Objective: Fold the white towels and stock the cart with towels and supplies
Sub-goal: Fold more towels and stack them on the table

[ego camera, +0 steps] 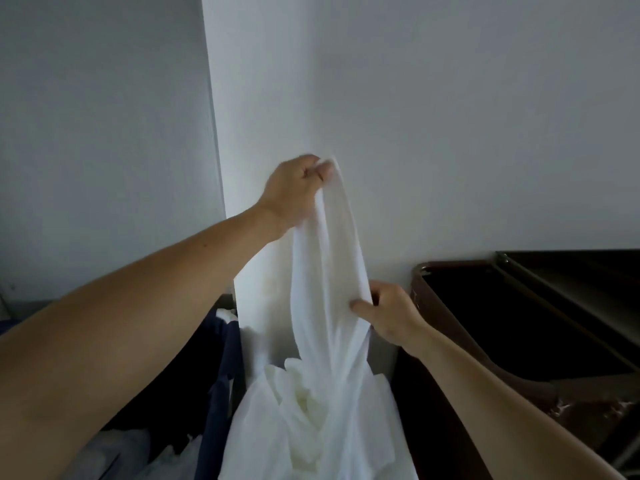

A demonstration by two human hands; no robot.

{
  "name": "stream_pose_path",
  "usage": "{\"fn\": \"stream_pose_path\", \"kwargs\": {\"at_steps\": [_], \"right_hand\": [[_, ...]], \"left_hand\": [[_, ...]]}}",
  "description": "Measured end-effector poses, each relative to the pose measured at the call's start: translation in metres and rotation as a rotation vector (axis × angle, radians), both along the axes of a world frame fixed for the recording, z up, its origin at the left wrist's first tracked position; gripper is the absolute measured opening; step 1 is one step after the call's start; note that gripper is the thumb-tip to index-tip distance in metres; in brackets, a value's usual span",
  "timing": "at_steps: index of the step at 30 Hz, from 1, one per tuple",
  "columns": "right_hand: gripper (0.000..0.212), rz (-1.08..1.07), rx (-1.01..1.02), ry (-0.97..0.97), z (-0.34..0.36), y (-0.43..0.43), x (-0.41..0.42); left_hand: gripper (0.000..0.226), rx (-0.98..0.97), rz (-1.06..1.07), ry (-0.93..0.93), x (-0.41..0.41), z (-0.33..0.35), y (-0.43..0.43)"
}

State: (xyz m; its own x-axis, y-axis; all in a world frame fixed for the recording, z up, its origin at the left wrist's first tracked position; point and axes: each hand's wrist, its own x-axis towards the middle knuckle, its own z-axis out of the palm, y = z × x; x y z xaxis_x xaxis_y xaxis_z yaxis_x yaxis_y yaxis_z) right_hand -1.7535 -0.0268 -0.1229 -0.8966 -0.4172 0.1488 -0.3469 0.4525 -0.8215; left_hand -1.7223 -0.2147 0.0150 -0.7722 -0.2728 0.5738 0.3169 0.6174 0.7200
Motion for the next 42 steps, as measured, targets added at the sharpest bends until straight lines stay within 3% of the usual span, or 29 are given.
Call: {"fn": "stream_pose_path", "kwargs": {"at_steps": [4, 7, 9, 11, 14, 16, 19, 20, 25, 28, 31, 35, 36, 38, 40, 42], "right_hand": [[0.012, -0.186, 0.127, -0.186, -0.042, 0.016, -0.021], [0.014, -0.279, 0.225, -0.365, -0.067, 0.037, -0.032], [0.015, -0.347, 0.181, -0.358, -0.064, 0.047, -0.039], [0.014, -0.373, 0.026, -0.232, -0.031, 0.042, -0.041], [0.022, -0.218, -0.287, -0.05, 0.058, 0.015, -0.014], [0.016, -0.066, -0.377, 0.046, 0.108, -0.001, 0.007], [0.024, 0.089, -0.291, 0.087, 0.144, -0.008, 0.019], [0.027, 0.126, -0.24, 0.089, 0.148, -0.007, 0.018], [0.04, 0.093, -0.124, 0.25, 0.152, -0.004, 0.009], [0.03, 0.069, -0.134, 0.305, 0.153, -0.005, 0.001], [0.014, -0.063, -0.147, 0.342, 0.151, 0.0, -0.018], [0.021, -0.095, 0.169, 0.2, 0.118, 0.008, -0.039], [0.018, -0.091, 0.101, 0.155, 0.11, 0.007, -0.04], [0.016, -0.044, -0.273, 0.029, 0.108, 0.002, -0.032], [0.027, 0.138, -0.554, -0.116, 0.115, -0.007, -0.015], [0.038, 0.228, -0.481, -0.072, 0.115, -0.019, 0.002]], "left_hand": [[0.042, 0.018, 0.232, 0.06, -0.001, 0.003, -0.032], [0.041, 0.169, 0.384, 0.114, 0.003, 0.004, -0.055], [0.038, 0.175, 0.445, 0.091, 0.009, 0.002, -0.066], [0.037, 0.081, 0.437, 0.003, 0.017, -0.005, -0.069], [0.037, -0.117, 0.138, -0.25, 0.023, -0.024, -0.046], [0.035, -0.031, -0.094, -0.334, 0.029, -0.03, -0.02], [0.018, 0.391, -0.472, -0.372, 0.04, -0.022, 0.003], [0.015, 0.451, -0.569, -0.409, 0.044, -0.019, 0.005], [0.019, 0.438, -0.709, -0.483, 0.049, -0.018, 0.002], [0.016, 0.466, -0.656, -0.423, 0.043, -0.009, 0.009], [0.022, 0.494, -0.479, -0.205, 0.034, 0.023, 0.013], [0.023, 0.792, -0.321, 0.153, 0.023, 0.082, -0.003], [0.024, 0.808, -0.29, 0.202, 0.021, 0.092, -0.008], [0.031, 0.709, -0.262, 0.204, 0.018, 0.097, -0.008], [0.036, 0.56, -0.203, 0.135, 0.011, 0.087, 0.003], [0.034, 0.503, -0.154, 0.097, 0.006, 0.073, 0.015]]}}
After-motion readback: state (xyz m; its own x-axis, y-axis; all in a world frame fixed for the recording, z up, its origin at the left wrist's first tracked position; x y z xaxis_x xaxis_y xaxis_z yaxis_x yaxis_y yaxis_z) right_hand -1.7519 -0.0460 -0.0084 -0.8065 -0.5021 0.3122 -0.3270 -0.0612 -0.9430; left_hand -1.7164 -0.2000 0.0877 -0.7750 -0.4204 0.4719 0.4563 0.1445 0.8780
